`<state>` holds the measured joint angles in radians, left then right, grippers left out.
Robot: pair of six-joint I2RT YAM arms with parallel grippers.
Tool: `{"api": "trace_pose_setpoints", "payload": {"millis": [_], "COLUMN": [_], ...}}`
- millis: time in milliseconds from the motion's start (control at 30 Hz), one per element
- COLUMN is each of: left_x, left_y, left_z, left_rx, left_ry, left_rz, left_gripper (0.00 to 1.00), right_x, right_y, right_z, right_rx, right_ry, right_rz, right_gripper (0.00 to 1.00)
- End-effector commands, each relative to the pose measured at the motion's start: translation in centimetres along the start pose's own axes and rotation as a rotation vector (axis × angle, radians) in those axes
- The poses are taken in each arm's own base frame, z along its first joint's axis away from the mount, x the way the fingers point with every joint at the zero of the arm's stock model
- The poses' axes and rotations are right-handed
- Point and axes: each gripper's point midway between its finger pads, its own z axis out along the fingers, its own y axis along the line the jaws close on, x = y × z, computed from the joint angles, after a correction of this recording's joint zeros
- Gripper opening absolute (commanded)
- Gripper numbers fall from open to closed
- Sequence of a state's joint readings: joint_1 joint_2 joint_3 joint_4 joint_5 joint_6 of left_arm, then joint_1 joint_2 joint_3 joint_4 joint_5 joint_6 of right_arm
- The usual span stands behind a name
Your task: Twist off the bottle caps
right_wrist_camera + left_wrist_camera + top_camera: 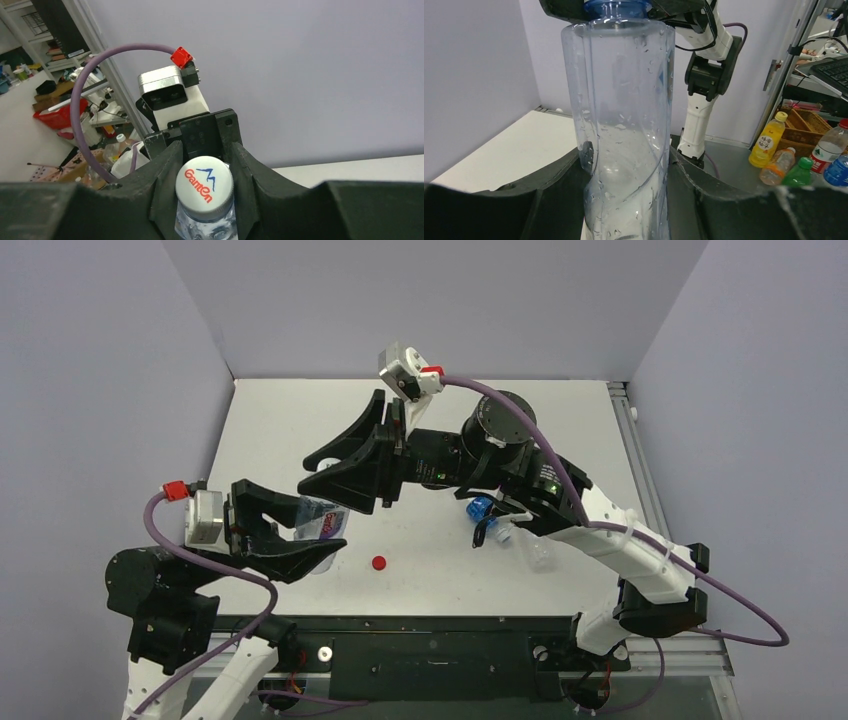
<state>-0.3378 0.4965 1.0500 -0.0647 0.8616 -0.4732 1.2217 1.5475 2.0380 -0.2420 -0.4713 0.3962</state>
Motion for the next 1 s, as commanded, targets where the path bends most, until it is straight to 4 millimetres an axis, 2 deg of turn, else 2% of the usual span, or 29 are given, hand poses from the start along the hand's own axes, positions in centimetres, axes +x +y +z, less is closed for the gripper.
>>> {"api": "trace_pose_setpoints", "payload": {"millis": [0,33,67,133,167,200,233,267,300,433,567,733,967], "left_x": [0.4,0.4,0.6,0.9,0.9,1.1,1.1,1.3,1.3,1.4,1.5,1.8,2.8], "left_y": [2.0,2.3,3.1,4.5,5.1,6.1,6.6,7.5,7.9,9.7,9.5,8.9,9.1], "left_z": [0.7,0.6,0.5,0.3,0.1,-0.1,-0.3,-0.6,-0.8,-1.6,-1.7,-1.8,-1.7], "left_rx": [-0.068,-0.081,-0.117,-0.181,-0.204,-0.246,-0.268,-0.31,-0.327,-0.414,-0.404,-0.374,-0.353], "left_ry": [0.003,-0.001,-0.005,-0.011,-0.011,-0.011,-0.011,-0.013,-0.008,-0.007,-0.001,0.006,0.035], "left_rz": [-0.085,-0.054,-0.042,0.021,0.079,0.099,0.154,0.172,0.224,0.301,0.318,0.343,0.369], "left_gripper": [0.34,0.34,0.33,0.32,0.32,0.32,0.32,0.32,0.33,0.33,0.32,0.32,0.32], "right_x": [-3.5,-3.1,-4.1,-3.9,-4.0,-3.6,-3.8,-3.6,-3.4,-2.3,-1.4,-1.1,-0.5], "right_y": [2.9,1.3,-0.9,-3.8,-3.9,-5.3,-4.8,-5.8,-5.6,-7.4,-8.2,-8.6,-8.1], "right_z": [-1.9,-2.0,-2.7,-3.9,-4.2,-4.6,-4.6,-4.8,-4.7,-4.2,-3.2,-2.4,-0.8], "right_rx": [-0.035,0.057,0.216,0.427,0.466,0.556,0.57,0.641,0.658,0.782,0.8,0.78,0.696], "right_ry": [-0.069,-0.066,-0.115,-0.123,-0.13,-0.126,-0.13,-0.118,-0.107,-0.066,-0.066,-0.073,-0.074], "right_rz": [-0.03,-0.035,-0.038,-0.051,-0.056,-0.059,-0.062,-0.066,-0.068,-0.055,-0.035,-0.008,0.03], "right_gripper": [0.37,0.49,0.64,0.74,0.76,0.78,0.79,0.79,0.8,0.8,0.72,0.64,0.52]}}
